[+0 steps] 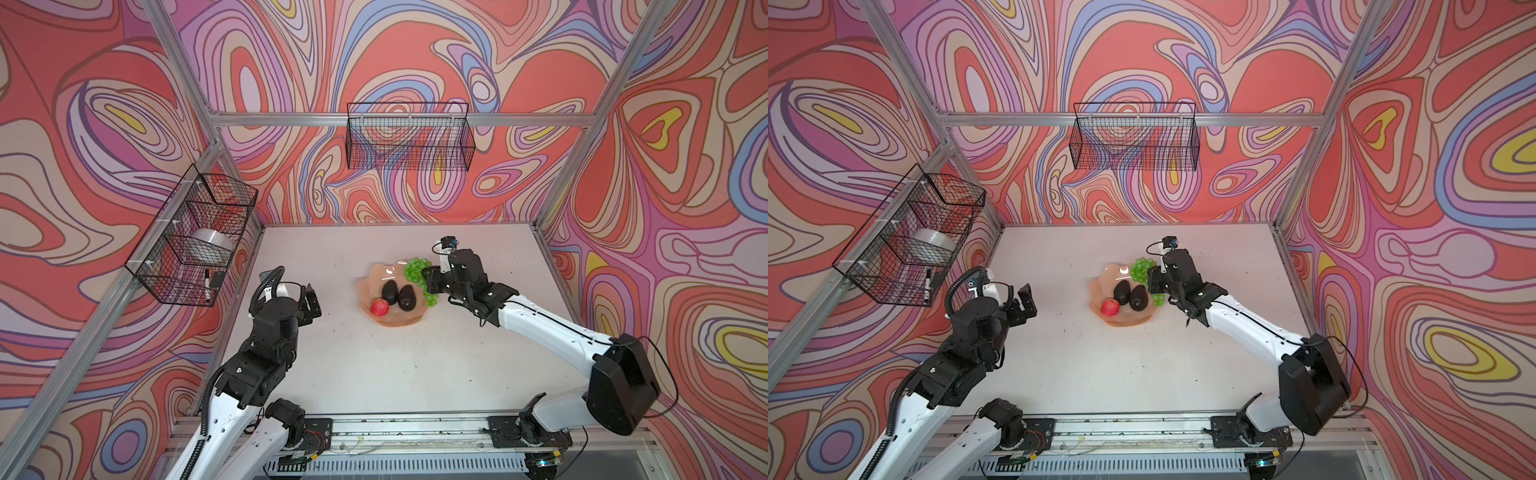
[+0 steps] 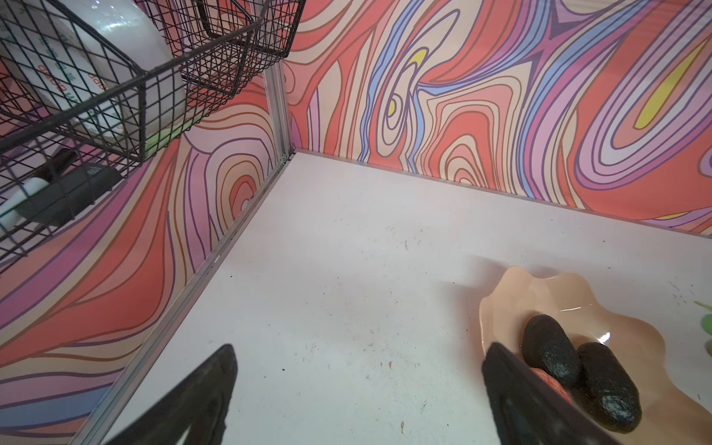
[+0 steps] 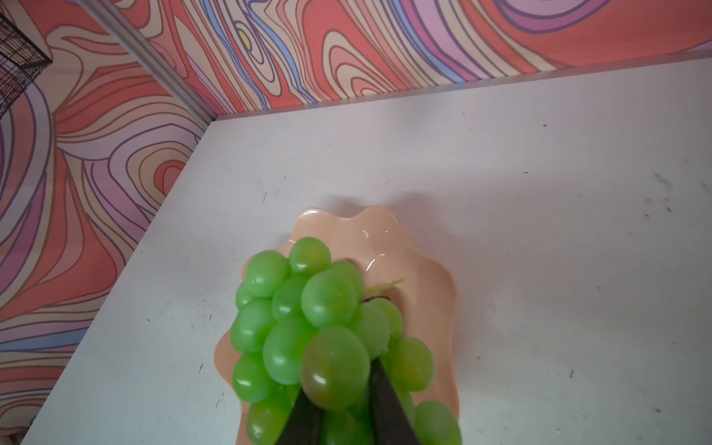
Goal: Place and organize the fake fruits in the fruit bowl
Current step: 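Lift the grapes over the bowl and lower them onto the fruit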
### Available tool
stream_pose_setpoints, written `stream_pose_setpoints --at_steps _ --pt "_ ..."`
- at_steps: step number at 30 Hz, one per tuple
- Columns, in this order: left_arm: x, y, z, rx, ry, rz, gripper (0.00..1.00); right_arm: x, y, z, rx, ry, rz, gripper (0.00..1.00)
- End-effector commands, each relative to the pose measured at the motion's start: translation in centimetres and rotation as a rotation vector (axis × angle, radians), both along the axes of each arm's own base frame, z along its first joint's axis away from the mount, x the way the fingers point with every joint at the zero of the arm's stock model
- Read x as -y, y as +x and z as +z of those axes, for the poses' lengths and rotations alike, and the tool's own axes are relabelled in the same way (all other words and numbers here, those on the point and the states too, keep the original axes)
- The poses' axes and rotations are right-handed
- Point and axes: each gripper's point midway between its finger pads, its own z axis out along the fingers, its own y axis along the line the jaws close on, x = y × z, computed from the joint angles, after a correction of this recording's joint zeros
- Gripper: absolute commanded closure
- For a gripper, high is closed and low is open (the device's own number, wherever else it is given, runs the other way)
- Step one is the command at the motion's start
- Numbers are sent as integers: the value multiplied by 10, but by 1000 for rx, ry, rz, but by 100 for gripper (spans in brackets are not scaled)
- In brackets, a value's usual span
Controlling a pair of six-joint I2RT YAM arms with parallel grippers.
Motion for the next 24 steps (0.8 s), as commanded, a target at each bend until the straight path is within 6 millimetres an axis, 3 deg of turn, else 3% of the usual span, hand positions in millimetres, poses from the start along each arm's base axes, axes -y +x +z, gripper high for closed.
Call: stream_pose_setpoints --at_steps 1,8,14,17,24 --pt "-6 -3 -1 -3 0 25 0 -33 4 10 41 18 75 83" --pt "-5 -4 -1 -1 -5 19 0 -68 13 -34 -35 9 114 83" --pt "-6 -6 0 10 -12 22 0 -75 16 -55 -52 23 129 82" --pt "-6 -5 0 8 -12 21 0 -76 18 -76 -76 4 125 81" --pt "-7 -6 0 7 -7 24 0 -78 15 -91 -80 24 134 72"
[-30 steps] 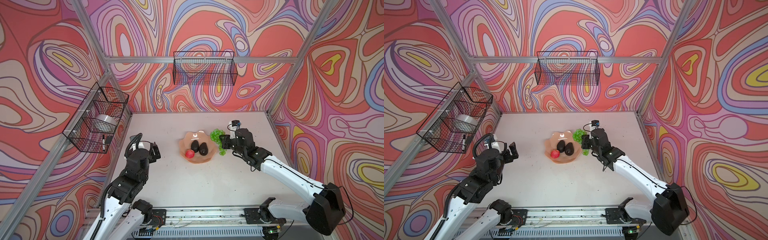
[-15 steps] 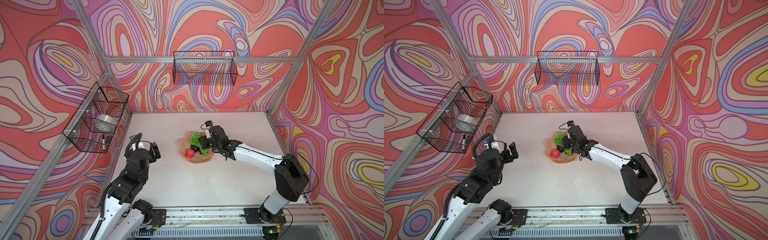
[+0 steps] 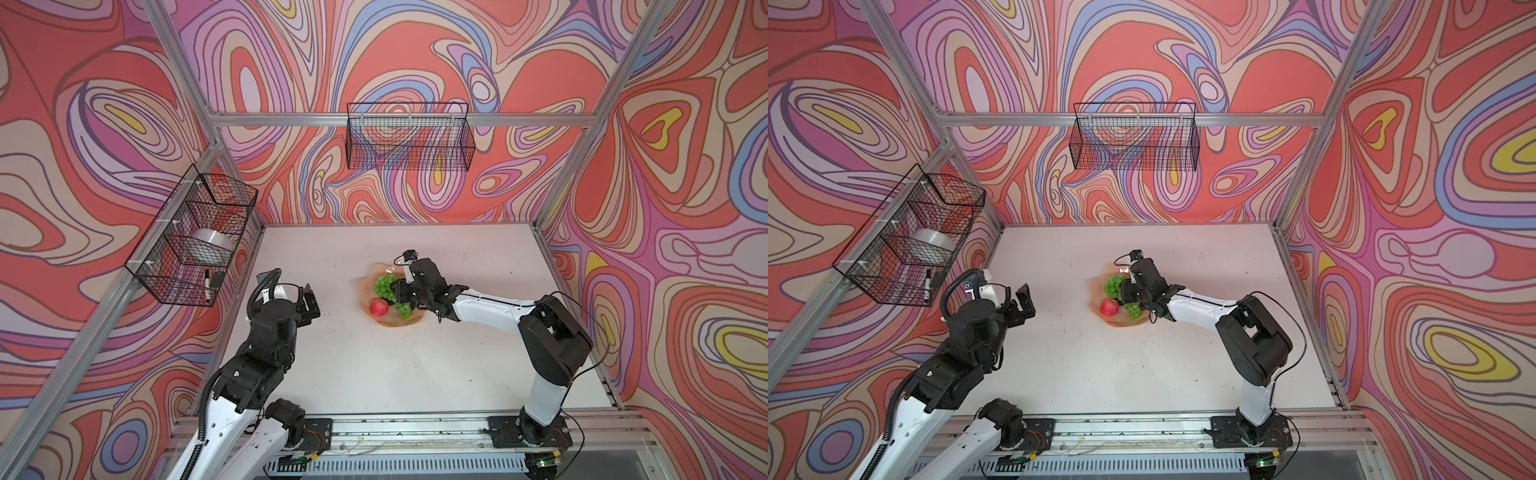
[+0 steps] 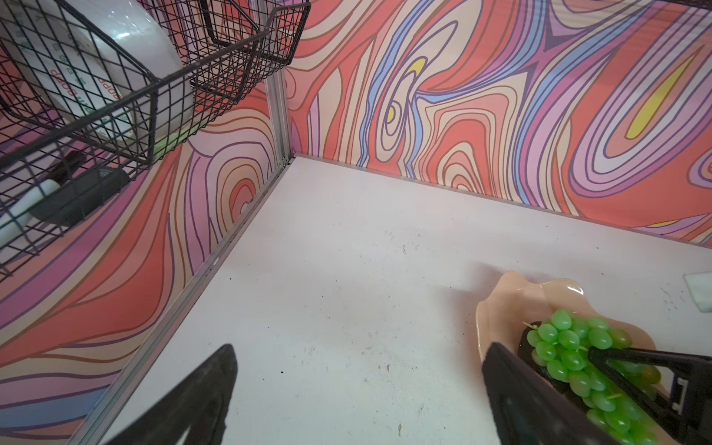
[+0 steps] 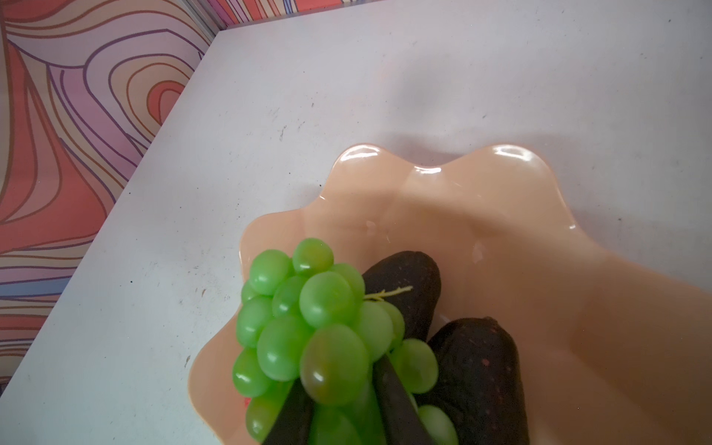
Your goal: Place and organize the fake fruits in the fruit bowl
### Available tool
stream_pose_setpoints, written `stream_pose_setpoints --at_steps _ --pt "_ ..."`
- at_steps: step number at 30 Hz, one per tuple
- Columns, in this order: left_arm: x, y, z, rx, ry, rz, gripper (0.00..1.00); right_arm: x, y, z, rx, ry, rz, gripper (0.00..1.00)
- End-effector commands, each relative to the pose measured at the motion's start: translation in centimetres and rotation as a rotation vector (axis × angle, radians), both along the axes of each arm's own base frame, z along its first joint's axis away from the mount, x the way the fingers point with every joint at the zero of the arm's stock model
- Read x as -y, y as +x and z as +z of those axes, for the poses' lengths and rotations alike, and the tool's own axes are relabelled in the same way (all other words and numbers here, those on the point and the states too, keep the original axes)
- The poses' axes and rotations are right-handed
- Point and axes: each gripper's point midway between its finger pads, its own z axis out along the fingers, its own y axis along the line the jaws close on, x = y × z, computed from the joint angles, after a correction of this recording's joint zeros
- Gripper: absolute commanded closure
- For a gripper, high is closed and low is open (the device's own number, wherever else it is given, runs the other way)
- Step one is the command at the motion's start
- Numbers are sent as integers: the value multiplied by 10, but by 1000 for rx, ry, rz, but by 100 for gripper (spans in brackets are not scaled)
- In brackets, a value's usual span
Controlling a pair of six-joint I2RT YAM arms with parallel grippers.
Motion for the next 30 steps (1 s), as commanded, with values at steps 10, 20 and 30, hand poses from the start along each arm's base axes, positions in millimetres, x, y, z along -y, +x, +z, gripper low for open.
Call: stream_pose_setpoints --at_steps 10,20,30 --pt "-5 -2 -5 -17 7 23 0 -4 4 22 71 64 5 30" --pt "-6 1 -1 5 -10 40 0 16 10 83 203 121 -36 2" --pt "22 54 -59 -13 -54 15 0 175 -10 125 379 -60 -316 2"
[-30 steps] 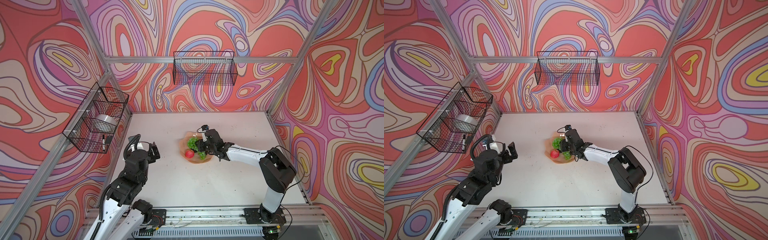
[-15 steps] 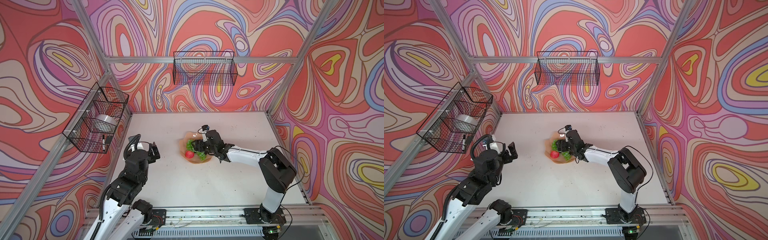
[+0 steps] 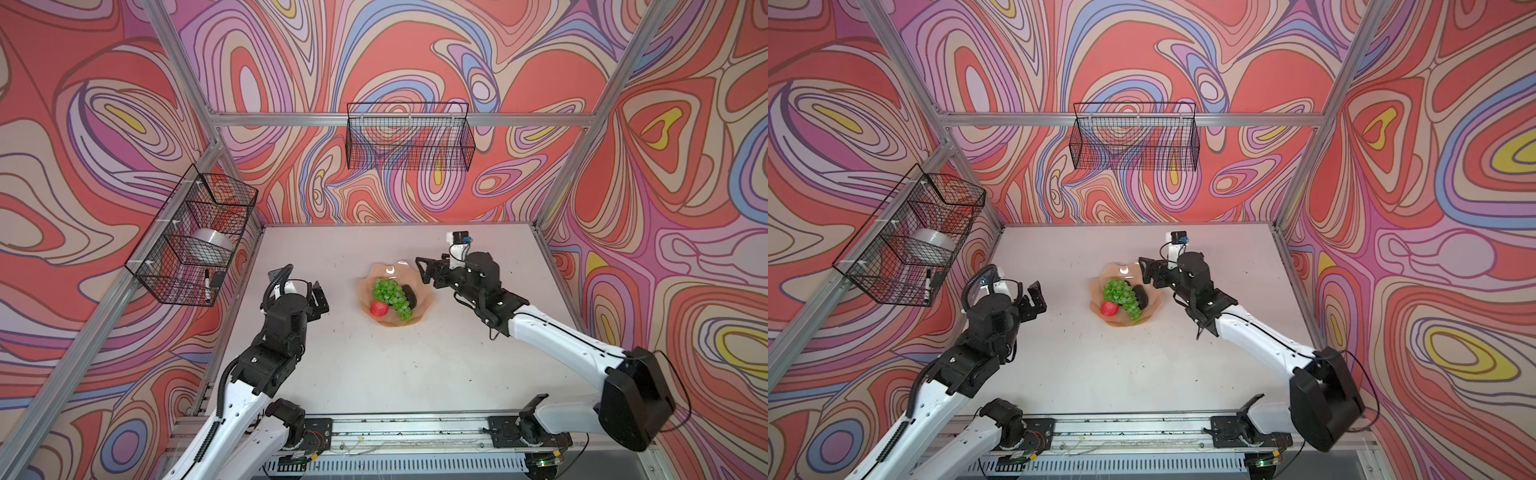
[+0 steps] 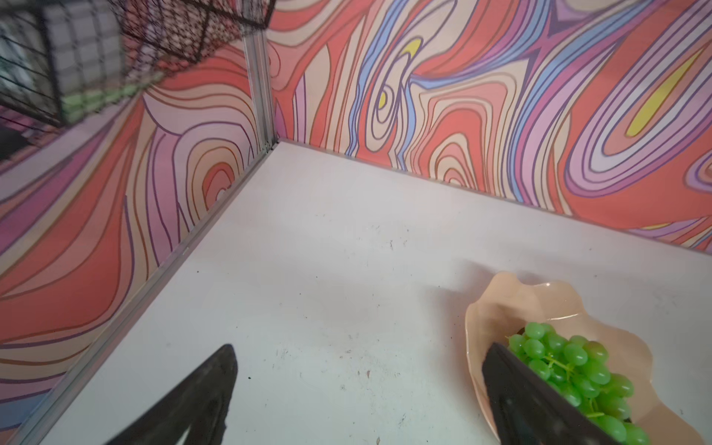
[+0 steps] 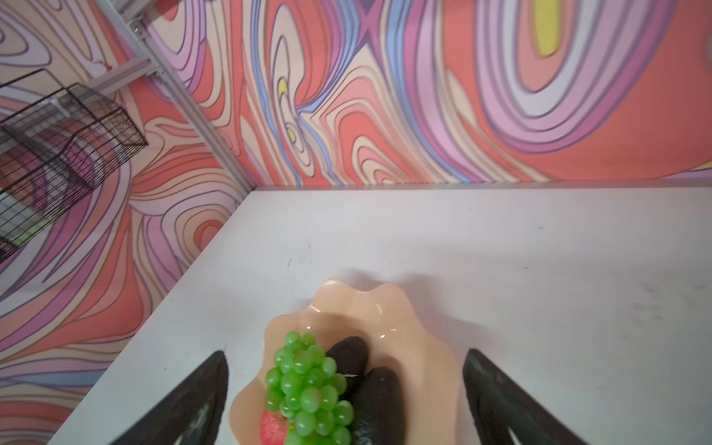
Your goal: Place and organize the fake fruits in the fruit bowl
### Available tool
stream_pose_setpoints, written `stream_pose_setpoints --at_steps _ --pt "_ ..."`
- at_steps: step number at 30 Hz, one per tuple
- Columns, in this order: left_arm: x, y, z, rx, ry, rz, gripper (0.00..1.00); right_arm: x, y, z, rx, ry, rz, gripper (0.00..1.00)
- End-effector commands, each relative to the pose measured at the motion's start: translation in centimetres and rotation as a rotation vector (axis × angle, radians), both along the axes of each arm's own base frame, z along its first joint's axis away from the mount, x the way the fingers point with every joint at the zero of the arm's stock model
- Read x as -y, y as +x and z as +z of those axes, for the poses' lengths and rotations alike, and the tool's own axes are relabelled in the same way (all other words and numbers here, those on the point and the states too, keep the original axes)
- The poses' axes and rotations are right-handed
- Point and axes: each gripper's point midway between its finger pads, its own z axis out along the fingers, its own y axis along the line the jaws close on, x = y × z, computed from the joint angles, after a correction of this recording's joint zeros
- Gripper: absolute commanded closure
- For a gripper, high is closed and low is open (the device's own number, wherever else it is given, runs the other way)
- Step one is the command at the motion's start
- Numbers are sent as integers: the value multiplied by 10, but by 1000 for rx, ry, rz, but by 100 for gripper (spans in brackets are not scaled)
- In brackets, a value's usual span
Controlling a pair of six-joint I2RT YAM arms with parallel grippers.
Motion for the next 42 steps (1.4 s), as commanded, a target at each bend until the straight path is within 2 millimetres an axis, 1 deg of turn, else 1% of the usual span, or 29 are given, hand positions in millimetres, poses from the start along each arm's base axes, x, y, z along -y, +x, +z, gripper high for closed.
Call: stream_pose_setpoints --at_steps 1,2,3,4,5,6,7,9,12,14,17,18,19,20,22,25,27,29,30,31,32,33,34,36,38,42 --pt "2 25 -23 33 18 39 0 71 -2 -35 -44 -141 -184 2" --pt "-1 29 -32 30 46 58 0 90 -3 -40 -44 -142 -231 2" --pt "-3 34 -38 36 75 81 0 114 -4 -49 -50 -140 -291 2" --pt "-4 39 -42 42 99 87 0 136 -5 -57 -53 -142 -347 2" --pt "-3 39 -57 24 130 77 0 153 -7 -63 -50 -151 -398 2" --pt "-2 41 -64 22 157 62 0 173 -10 -71 -52 -164 -469 2" --pt "-3 42 -68 27 189 60 0 189 -13 -77 -50 -171 -521 2" --pt "-12 39 -70 61 240 92 0 211 -17 -89 -40 -182 -598 2" --pt "-12 34 -61 143 265 66 0 231 -16 -107 -14 -222 -670 2" --pt "-14 30 -64 158 320 51 0 235 -12 -117 -1 -231 -677 2" --pt "-22 31 -85 95 397 47 0 237 -2 -128 34 -267 -659 2" --pt "-26 31 -98 76 410 38 1 236 2 -129 53 -270 -641 2" --pt "-32 31 -104 84 411 43 1 236 5 -131 60 -271 -634 2" --pt "-36 31 -103 109 422 62 0 236 8 -135 62 -269 -626 2" --pt "-43 35 -107 93 384 62 1 233 14 -138 98 -275 -604 2" --pt "-49 49 -115 34 306 37 1 232 18 -141 131 -284 -591 2" --pt "-54 58 -117 37 261 44 1 229 19 -154 127 -291 -571 2" --pt "-56 66 -115 81 227 38 0 229 17 -161 159 -285 -578 2" --pt "-55 70 -117 98 213 26 0 230 15 -160 173 -279 -584 2" --pt "-57 72 -124 103 218 36 0 228 15 -162 154 -280 -575 2" --pt "-56 76 -126 146 227 26 0 228 16 -162 150 -284 -571 2" --pt "-47 78 -136 120 235 -30 0 228 19 -161 156 -289 -571 2" --pt "-44 79 -142 93 232 -46 0 229 20 -163 142 -289 -575 2" --pt "-47 86 -143 91 242 -27 0 240 20 -163 124 -291 -642 2" --pt "-48 88 -147 36 230 -23 0 241 20 -164 117 -289 -649 2" --pt "-48 96 -150 6 238 -26 0 241 24 -165 102 -296 -648 2"
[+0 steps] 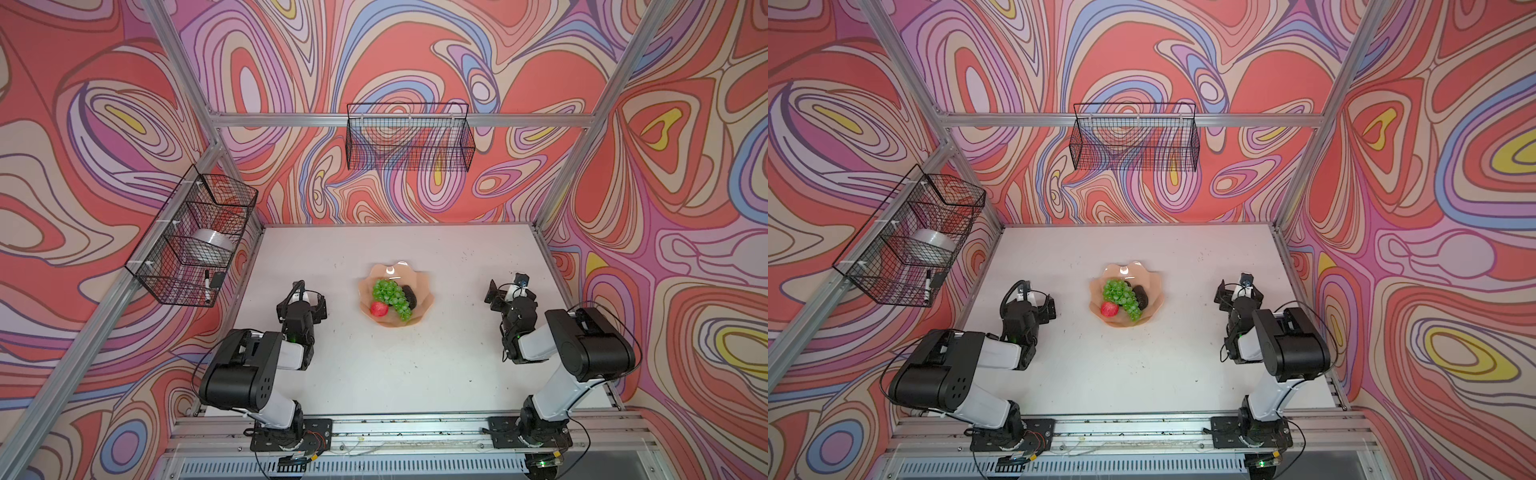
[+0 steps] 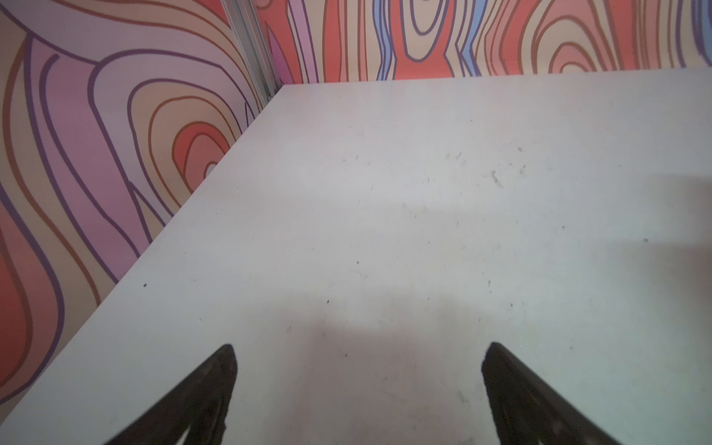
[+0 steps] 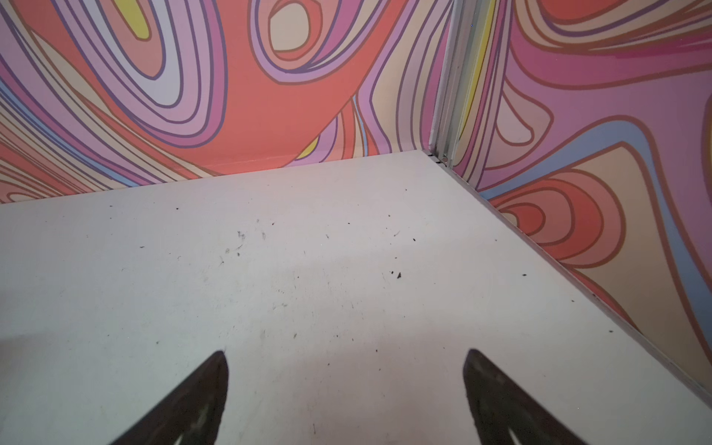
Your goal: Place and organize the fake fruits in the fruit bowl
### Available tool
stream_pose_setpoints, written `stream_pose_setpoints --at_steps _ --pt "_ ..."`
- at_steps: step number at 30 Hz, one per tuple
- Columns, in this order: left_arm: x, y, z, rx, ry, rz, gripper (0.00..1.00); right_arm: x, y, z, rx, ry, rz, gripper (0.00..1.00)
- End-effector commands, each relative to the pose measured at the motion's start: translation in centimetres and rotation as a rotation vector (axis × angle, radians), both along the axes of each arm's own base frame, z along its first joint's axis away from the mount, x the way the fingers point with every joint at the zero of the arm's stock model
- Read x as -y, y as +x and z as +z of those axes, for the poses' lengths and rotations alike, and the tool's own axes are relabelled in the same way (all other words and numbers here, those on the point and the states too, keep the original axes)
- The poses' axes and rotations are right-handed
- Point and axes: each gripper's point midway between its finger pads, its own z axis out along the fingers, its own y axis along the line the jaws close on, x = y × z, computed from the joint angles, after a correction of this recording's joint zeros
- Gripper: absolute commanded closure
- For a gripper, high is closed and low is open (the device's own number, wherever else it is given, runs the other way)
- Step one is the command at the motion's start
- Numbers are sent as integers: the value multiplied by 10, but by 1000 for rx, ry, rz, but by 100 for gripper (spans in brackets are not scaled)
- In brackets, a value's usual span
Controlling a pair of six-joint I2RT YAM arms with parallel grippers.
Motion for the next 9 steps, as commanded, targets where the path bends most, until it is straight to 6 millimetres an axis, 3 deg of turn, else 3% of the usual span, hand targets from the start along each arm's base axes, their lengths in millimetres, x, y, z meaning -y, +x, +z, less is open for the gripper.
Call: stream_pose_setpoints --at_steps 1,9 --pt "2 12 9 -1 -8 -11 0 2 8 6 1 -3 -13 2" --pt "2 13 10 11 -15 -15 0 4 19 0 -56 0 -29 2"
